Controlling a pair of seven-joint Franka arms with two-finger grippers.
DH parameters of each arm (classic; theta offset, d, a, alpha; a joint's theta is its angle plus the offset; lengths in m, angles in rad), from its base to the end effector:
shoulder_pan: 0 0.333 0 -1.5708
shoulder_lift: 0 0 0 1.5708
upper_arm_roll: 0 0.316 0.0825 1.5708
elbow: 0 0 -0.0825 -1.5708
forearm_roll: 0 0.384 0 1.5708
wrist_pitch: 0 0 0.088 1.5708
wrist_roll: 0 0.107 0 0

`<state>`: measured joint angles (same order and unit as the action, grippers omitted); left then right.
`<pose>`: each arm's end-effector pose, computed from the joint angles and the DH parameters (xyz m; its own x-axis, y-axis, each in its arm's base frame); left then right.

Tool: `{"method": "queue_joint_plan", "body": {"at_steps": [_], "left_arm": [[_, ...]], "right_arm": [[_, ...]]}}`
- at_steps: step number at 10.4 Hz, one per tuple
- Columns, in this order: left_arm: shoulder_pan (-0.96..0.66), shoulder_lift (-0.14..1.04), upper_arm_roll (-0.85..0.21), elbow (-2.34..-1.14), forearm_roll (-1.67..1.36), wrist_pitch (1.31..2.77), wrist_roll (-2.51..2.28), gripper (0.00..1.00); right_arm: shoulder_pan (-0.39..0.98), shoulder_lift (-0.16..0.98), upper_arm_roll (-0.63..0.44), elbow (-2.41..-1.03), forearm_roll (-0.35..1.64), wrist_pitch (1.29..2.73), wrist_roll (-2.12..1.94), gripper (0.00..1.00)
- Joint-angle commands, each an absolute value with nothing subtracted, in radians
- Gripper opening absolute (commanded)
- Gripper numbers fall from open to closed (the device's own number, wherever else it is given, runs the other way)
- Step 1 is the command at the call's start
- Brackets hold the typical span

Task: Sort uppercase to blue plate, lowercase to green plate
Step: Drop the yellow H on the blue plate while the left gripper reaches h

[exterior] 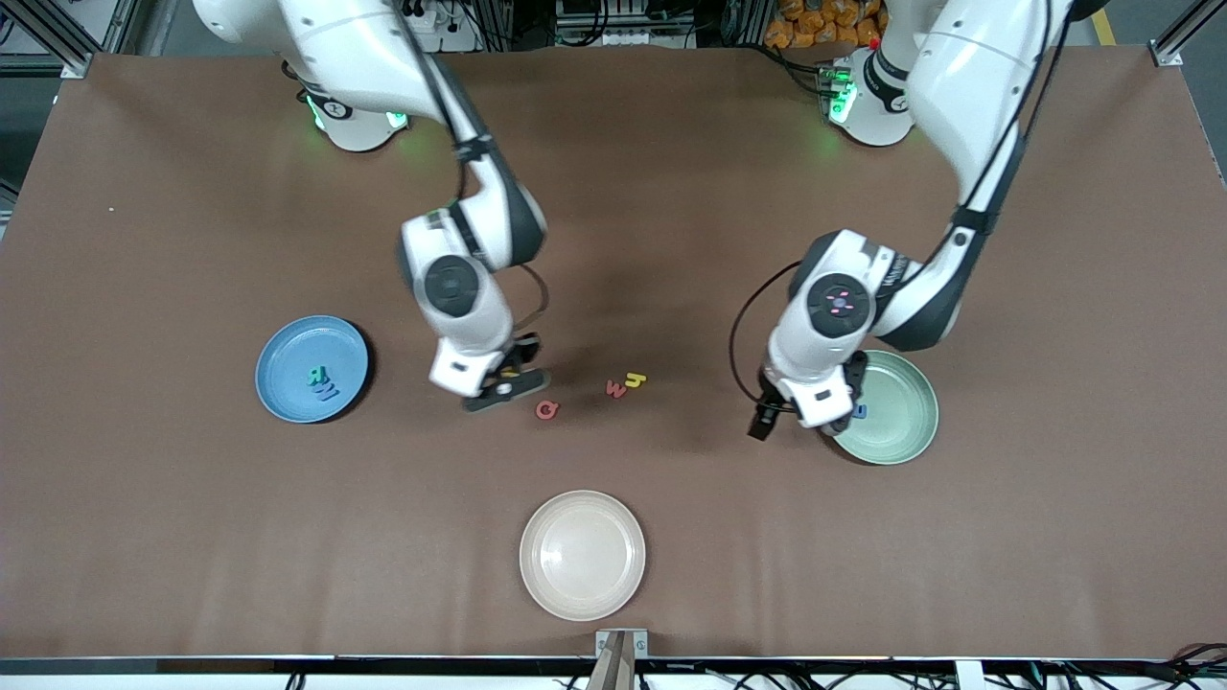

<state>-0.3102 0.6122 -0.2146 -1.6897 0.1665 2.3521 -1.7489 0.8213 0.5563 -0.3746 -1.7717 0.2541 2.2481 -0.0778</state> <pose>0.6014 -0.3266 0.2547 0.4064 0.9136 -0.0091 0.9119 -0.4050 0.0670 0.5784 0.3075 0.2617 0.9170 0.3977 -0.0317 0.3979 -0.9174 0.0000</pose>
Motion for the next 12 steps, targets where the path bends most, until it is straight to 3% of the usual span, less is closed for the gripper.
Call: {"method": "queue_joint_plan", "body": {"at_steps": [1,4,9,11,12], "left_arm": [[-0.385,0.699,-0.209,-1.582,0.152,2.349,-1.845,1.0],[-0.436,0.719,-0.209,-1.568,0.147,2.349,-1.951,1.0],[-0.537,0.83,-0.199,-1.463,0.147,2.345,-2.095,1.0],[-0.545,0.831,-0.201,-1.46,0.146,2.345,-2.115,1.0],[-0.554,0.834,-0.201,-1.456,0.146,2.345,-2.128,1.0]], "right_arm": [[0.804,0.392,-0.473,-1.98,0.244,2.259,-0.301,0.07],[0.775,0.298,-0.656,-2.187,0.256,2.368,-0.651,0.07],[0.683,0.284,-0.672,-2.355,0.259,2.566,-0.776,0.1],[0.673,0.287,-0.672,-2.361,0.297,2.574,-0.778,0.35],[0.675,0.287,-0.672,-2.361,0.304,2.573,-0.781,0.42]]}}
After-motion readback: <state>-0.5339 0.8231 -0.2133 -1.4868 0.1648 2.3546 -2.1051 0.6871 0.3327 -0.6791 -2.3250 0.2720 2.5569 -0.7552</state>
